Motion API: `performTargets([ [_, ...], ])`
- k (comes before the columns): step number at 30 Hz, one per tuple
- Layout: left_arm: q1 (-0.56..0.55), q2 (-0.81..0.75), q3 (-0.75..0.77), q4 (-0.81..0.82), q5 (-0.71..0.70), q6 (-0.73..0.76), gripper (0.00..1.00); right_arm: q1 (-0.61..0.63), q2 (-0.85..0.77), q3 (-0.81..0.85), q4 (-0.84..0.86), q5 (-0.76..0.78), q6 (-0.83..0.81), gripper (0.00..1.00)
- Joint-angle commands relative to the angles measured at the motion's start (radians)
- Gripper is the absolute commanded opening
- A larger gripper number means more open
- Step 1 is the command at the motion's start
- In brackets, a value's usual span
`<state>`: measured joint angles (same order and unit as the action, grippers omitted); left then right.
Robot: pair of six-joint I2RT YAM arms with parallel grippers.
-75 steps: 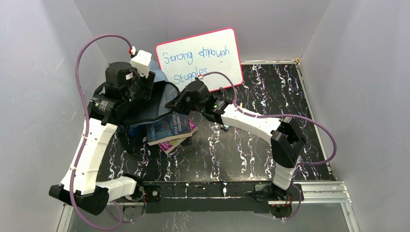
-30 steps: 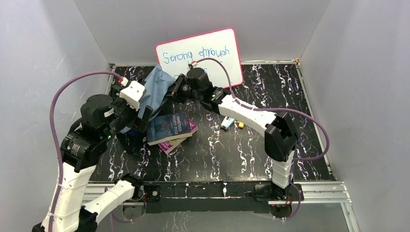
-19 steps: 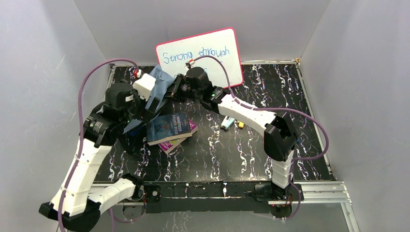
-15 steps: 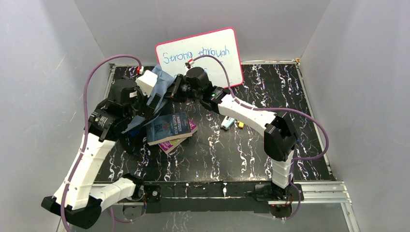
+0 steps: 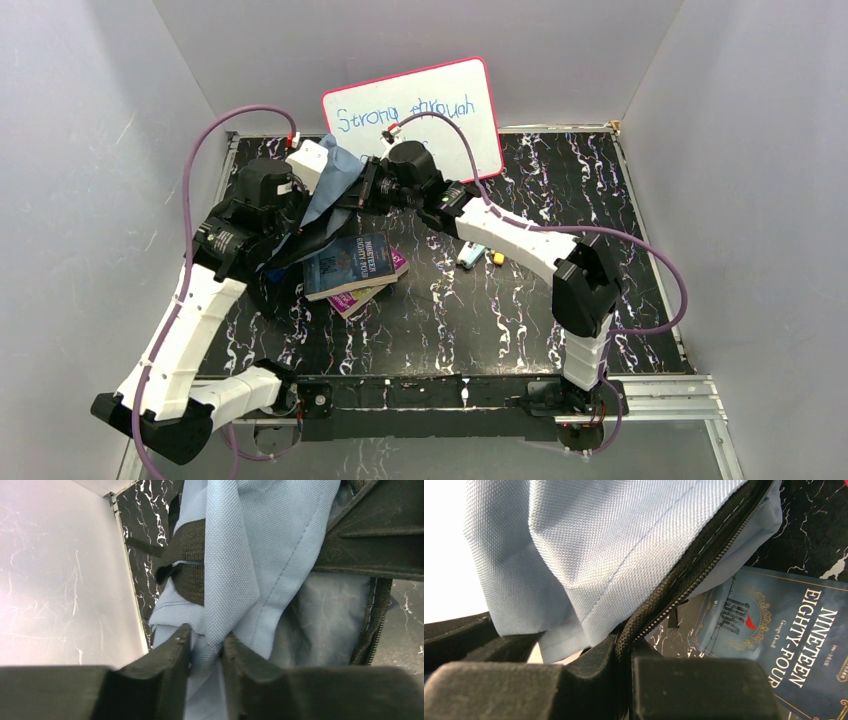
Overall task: Pack the student bag
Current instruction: Adjust the student bag at the center of the board, then move the book to the center of the board.
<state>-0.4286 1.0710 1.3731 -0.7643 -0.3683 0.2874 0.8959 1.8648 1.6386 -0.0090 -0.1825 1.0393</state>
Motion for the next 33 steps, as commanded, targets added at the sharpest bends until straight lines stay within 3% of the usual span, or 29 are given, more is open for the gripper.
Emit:
performTargets([
  [1,-0.001,-0.009,0.013,-0.006,-0.003,-0.04,0.13,-0.005,-0.069,0.063,0.011,-0.003,-0.089,0.15],
  [2,-0.001,-0.005,0.022,-0.009,-0.011,-0.046,0.02,-0.005,-0.07,0.073,-0.02,0.001,-0.108,0.18],
  [3,-0.001,0.001,0.03,-0.011,-0.022,-0.057,0.0,-0.005,-0.075,0.076,-0.037,0.011,-0.124,0.2],
  [7,0.006,0.037,0.075,-0.019,-0.096,-0.125,0.0,-0.005,-0.142,0.023,-0.077,0.092,-0.185,0.28],
  [12,0.033,0.1,0.156,-0.035,-0.107,-0.213,0.0,-0.005,-0.275,-0.096,-0.126,0.217,-0.25,0.54],
  [14,0.036,0.136,0.196,-0.054,-0.077,-0.252,0.0,-0.005,-0.338,-0.173,-0.151,0.269,-0.26,0.6],
  [19,0.037,0.179,0.282,-0.099,0.001,-0.32,0.0,-0.005,-0.5,-0.355,-0.173,0.354,-0.277,0.65],
  [24,0.037,0.2,0.406,-0.078,-0.157,-0.307,0.0,-0.005,-0.587,-0.488,-0.238,0.378,-0.283,0.68],
  [28,0.037,0.256,0.591,0.004,-0.298,-0.238,0.0,-0.005,-0.657,-0.585,-0.274,0.381,-0.282,0.69],
  [33,0.037,0.353,0.795,0.13,-0.358,-0.163,0.0,-0.005,-0.694,-0.668,-0.265,0.354,-0.292,0.69],
])
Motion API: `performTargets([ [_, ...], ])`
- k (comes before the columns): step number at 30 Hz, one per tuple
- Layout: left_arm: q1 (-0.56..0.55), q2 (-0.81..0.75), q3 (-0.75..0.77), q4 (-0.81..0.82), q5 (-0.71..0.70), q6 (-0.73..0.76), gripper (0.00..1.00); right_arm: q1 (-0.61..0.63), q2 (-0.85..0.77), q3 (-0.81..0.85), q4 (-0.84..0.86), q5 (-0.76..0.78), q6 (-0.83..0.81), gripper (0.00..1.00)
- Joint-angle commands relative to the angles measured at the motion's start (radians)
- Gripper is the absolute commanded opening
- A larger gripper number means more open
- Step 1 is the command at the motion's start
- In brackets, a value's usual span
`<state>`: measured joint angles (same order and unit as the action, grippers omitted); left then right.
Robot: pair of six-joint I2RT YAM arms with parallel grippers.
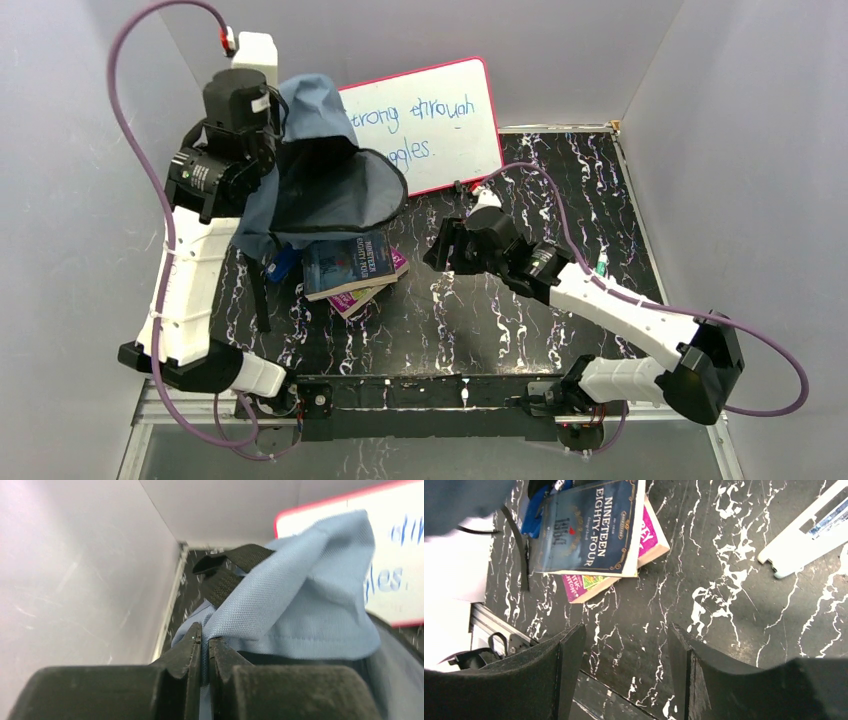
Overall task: Pack the student bag
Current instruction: Move the book to the center of the board.
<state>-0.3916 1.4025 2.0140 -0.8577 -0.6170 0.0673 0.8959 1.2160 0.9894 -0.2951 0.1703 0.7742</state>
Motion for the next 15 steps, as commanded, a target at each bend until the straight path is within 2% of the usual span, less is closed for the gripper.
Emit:
performTargets([
  [1,0.0,0.038,0.196,0.236,-0.114,0.064,0.0,-0.005,-0.041,-0.019,0.019,-0.012,-0.033,0.69],
  [8,0.0,0.095,0.324,0.322,-0.193,0.058,0.0,0.011,0.045,-0.023,0.134,-0.13,-0.134,0.69],
  [15,0.0,0.08,0.327,0.559,-0.325,0.186,0.0,0.117,0.305,0.215,0.214,-0.131,-0.392,0.74],
])
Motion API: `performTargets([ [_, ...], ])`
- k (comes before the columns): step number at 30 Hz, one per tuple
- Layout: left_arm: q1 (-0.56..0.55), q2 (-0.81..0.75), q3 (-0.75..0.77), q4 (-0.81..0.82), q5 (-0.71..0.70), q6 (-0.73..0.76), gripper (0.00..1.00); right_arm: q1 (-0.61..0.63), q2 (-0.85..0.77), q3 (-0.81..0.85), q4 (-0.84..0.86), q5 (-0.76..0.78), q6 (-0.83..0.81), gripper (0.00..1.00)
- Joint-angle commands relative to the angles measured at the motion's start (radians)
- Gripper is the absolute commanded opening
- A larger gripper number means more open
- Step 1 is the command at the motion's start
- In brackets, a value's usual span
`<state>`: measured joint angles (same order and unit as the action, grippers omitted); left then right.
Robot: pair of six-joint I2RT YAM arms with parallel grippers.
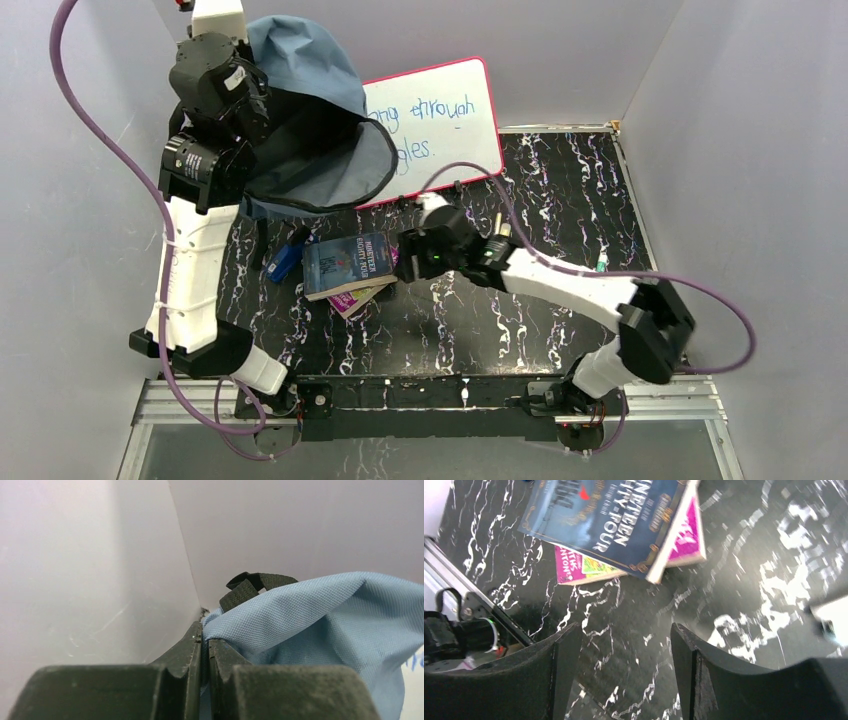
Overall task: Pack the student bag
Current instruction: Move the book to the center of the board.
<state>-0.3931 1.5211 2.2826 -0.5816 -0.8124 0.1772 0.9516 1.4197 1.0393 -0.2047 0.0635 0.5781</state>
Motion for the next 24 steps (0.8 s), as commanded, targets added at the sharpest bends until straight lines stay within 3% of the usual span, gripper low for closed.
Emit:
performTargets([
  [1,0.001,-0.041,0.059,0.312,-0.148,0.096,0.0,0.074,0.142,0.203,0.141,-0.035,-0.241,0.76],
  [11,-0.024,-0.094,0.012,0.528,-0.284,0.253,0.0,0.133,0.595,0.613,0.178,-0.098,-0.545,0.85],
  [17,-0.035,-0.131,-0.018,0.528,-0.285,0.246,0.0,0.134,0.856,0.971,0.056,-0.139,-0.628,0.92],
  [24,-0.043,-0.153,-0.056,0.51,-0.283,0.238,0.0,0.134,1.056,1.205,-0.005,-0.146,-0.701,0.99],
])
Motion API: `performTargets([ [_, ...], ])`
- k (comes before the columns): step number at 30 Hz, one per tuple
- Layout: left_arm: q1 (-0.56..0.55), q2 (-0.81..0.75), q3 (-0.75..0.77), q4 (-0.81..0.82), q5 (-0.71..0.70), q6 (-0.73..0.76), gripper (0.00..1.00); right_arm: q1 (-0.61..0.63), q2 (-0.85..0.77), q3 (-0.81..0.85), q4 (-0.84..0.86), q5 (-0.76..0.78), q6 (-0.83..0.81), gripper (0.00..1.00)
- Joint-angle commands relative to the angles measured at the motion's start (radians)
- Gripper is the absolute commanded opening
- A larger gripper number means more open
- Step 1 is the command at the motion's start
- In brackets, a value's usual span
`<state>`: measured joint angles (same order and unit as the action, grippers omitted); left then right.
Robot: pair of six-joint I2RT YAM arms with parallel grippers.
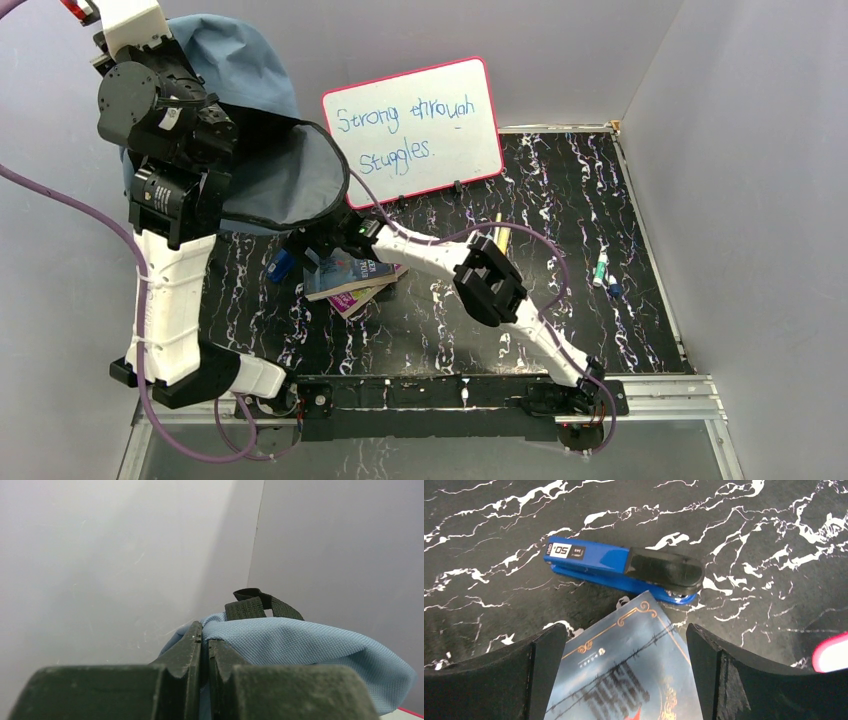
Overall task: Pack the student bag
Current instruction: Move the book to the center of the board.
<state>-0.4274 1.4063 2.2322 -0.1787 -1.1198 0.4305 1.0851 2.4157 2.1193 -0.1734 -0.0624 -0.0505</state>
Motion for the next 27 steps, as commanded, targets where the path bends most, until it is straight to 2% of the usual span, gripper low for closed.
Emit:
performTargets([
  [1,-0.01,-0.043,-0.011,0.107,0.026,-0.015,0.0,0.001,0.077,0.14,-0.041,-0.026,-0.075,0.99],
  [7,-0.017,-0.07,-0.035,0.104,0.04,-0.015,0.0,0.009,0.133,0.166,-0.073,-0.085,-0.065,0.99],
  [15,-0.023,-0.083,-0.055,0.094,0.052,-0.017,0.0,0.024,0.17,0.182,-0.273,-0.014,-0.146,0.96],
  [22,-0.027,-0.093,-0.055,0.072,0.066,-0.041,0.0,0.024,0.113,0.067,-0.442,-0.018,-0.263,0.93],
  [27,-0.027,-0.103,-0.067,0.052,0.076,-0.065,0.0,0.024,0.052,-0.043,-0.502,0.006,-0.291,0.92],
])
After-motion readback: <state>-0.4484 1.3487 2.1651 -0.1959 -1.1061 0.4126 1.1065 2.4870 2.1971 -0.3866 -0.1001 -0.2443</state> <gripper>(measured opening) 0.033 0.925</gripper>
